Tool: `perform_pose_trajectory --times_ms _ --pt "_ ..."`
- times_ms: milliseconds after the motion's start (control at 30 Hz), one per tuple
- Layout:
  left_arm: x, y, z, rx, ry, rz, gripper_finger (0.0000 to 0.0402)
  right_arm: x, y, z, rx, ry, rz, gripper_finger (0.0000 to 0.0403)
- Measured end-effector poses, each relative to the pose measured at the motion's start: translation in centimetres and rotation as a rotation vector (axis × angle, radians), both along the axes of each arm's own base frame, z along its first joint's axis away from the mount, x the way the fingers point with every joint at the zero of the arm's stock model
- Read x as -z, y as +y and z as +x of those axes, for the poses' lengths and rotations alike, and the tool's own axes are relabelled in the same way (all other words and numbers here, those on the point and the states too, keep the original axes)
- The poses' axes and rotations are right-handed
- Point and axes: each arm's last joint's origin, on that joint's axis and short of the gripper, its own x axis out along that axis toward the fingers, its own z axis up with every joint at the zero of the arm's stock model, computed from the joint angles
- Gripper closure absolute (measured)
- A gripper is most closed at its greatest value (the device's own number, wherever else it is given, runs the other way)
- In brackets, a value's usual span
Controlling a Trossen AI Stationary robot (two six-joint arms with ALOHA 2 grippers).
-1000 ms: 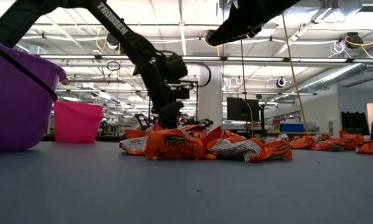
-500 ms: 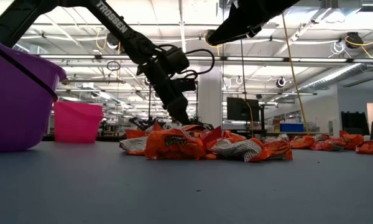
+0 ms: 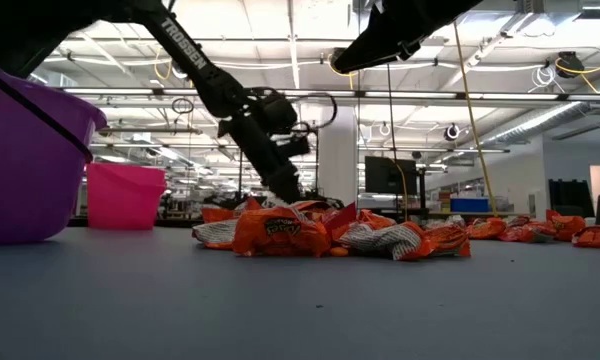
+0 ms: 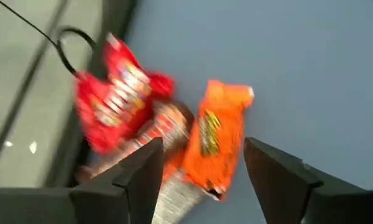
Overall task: Organize candy in baskets
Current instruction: Put the orange chocolate into the pink bucket
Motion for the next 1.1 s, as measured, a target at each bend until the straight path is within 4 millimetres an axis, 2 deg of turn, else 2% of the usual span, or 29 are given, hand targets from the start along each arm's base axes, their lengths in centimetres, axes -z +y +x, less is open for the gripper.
perform_pose_trajectory --times_ms 167,300,600,733,867,1100 --pt "2.4 0.2 0.3 0.023 0.047 -0.010 0.0173 0.0 0.0 0.0 0.000 0.000 0.000 0.0193" --pt "2.4 0.2 0.4 0.025 0.068 0.005 0.0185 0.0 0.0 0.0 0.000 -0.001 -0.001 0.0193" --pt "2.4 0.1 0.5 0.035 0.065 -0.004 0.0299 0.0 0.0 0.0 -0.001 0.000 -0.003 0.0193" --pt "2.1 -0.2 0.6 0.034 0.067 0.007 0.0321 0.0 0.0 0.0 -0.001 0.000 -0.004 0.0193" --pt "0.9 -0.7 0.3 0.022 0.082 0.016 0.0324 0.0 0.0 0.0 -0.001 0.001 -0.004 0.0193" --pt "-3.8 -1.7 -1.1 0.006 0.068 0.016 0.0324 0.0 0.0 0.0 -0.001 0.002 -0.004 0.0193"
